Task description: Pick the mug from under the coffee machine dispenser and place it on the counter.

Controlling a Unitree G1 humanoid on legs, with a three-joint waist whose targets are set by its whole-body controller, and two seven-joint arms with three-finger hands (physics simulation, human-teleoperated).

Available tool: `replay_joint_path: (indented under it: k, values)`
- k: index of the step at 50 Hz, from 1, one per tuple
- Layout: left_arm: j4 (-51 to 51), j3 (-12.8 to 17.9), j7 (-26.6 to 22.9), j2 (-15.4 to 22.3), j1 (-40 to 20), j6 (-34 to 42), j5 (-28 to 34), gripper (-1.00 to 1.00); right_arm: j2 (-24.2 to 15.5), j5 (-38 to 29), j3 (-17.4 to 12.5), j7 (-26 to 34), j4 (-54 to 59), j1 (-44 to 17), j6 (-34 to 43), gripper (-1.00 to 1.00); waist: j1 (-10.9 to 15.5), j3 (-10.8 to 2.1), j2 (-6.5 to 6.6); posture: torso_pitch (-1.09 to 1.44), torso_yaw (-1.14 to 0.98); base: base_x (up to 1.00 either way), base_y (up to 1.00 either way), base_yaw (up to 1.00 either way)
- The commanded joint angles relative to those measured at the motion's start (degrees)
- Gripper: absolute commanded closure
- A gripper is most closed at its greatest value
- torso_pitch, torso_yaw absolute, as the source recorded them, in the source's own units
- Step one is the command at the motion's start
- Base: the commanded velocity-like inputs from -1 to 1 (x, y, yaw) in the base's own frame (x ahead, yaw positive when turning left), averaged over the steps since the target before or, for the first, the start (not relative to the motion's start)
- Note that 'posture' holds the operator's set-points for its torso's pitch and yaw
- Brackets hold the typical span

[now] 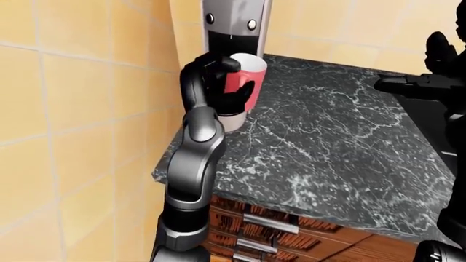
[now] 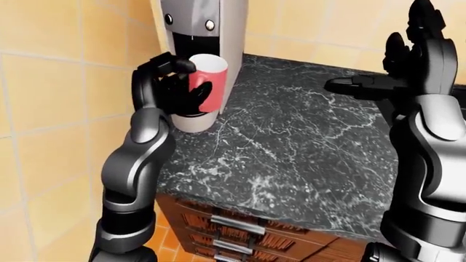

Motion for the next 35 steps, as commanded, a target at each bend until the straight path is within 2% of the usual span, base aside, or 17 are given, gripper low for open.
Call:
replay_joint_path:
  k: [1,5,12,14,35]
  values:
    - [-1.1,-1.0,-0.9,-0.4,-1.5,-0.5,-0.7,0.65,-1.2,-0.1,-0.9,-0.2,-1.6,-1.5,-1.6,-1.0,-0.1,-1.25,-0.29,0.0,0.0,0.0,0.0,0.0]
    - [-1.3,-1.0,-0.9,-0.5,-1.7,-0.3,-0.7,0.69,-1.2,-0.1,-0.8,-0.2,-1.6,-1.7,-1.5,-1.0,-0.2,-1.28,-0.23,0.0,0.0,0.0,0.0,0.0]
    - [-2.4,-1.4,-0.8,-1.0,-1.6,0.2,-0.8,0.87,-1.4,0.0,-1.0,0.0,-1.2,-1.7,-1.7,-1.0,-0.1,-1.28,-0.26,0.0,0.0,0.0,0.0,0.0]
    - [-2.8,-1.6,-0.7,-1.3,-1.7,0.3,-0.7,1.0,-1.5,0.0,-1.0,0.0,-1.1,-1.6,-1.8,-1.0,-0.2,-1.27,-0.28,0.0,0.0,0.0,0.0,0.0]
    - [-6.4,-3.3,-0.7,-4.1,-1.9,2.8,-0.7,1.0,-1.7,0.0,-1.0,0.0,-1.2,-1.8,-1.6,-1.0,-0.5,-1.32,-0.41,0.0,0.0,0.0,0.0,0.0]
